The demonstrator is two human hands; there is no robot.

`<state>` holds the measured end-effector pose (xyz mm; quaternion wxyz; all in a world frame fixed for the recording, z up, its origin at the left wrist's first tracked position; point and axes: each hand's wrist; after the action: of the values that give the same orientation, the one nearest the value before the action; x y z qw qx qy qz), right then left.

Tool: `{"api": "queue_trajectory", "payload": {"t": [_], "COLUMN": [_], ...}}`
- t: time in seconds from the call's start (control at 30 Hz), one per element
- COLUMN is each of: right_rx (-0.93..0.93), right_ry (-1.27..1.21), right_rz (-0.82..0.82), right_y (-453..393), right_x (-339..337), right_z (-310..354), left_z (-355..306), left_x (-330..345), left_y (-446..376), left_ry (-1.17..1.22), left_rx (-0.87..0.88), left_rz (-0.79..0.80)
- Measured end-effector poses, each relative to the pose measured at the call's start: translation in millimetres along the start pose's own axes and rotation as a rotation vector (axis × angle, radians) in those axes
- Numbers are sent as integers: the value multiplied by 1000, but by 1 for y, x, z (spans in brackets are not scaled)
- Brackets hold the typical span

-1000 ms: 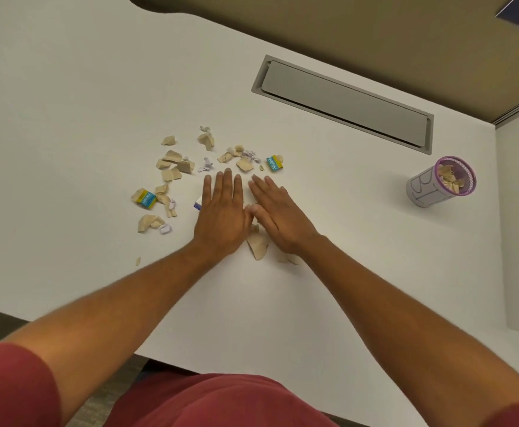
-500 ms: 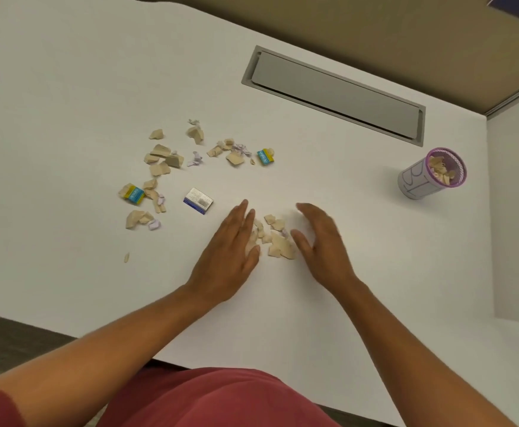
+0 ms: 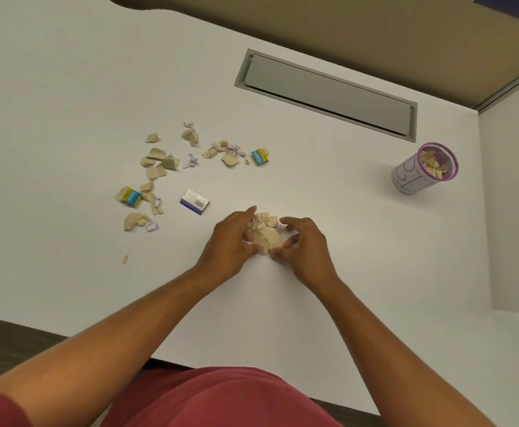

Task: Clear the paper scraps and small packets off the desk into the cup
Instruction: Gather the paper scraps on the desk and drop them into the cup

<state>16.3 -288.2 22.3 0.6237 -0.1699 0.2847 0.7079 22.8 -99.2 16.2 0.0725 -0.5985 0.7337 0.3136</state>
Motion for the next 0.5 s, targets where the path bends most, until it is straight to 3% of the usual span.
{"api": "queue_trajectory", "payload": {"t": [0.07, 0.17, 0.27, 0.37, 0.5], "right_rx": [-20, 20, 40, 36, -131], "right_ry": [72, 139, 105, 117, 473], "right_rz": [-39, -16, 46, 29, 23], "right_y": [2, 7, 7, 1, 0], "right_x": [-7, -6, 8, 14, 18], "right_z": [-5, -9, -3, 6, 19], "left_z": [5, 24, 45, 70, 92], "left_x": [-10, -22, -22, -15, -8], "left_y": [1, 8, 15, 25, 34], "left_ry": [-39, -347, -635, -766, -867], "left_rx": [12, 98, 214, 294, 360], "left_rz": [-36, -139, -125, -106, -124]}}
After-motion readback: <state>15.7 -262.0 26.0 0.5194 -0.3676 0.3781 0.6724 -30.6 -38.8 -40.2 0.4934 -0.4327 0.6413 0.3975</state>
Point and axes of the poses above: each hand's wrist, its own y-axis away from the middle knuckle, its own x-axis out of the palm, z = x × y, and after that the axes turned 6 degrees about -x, right-handed
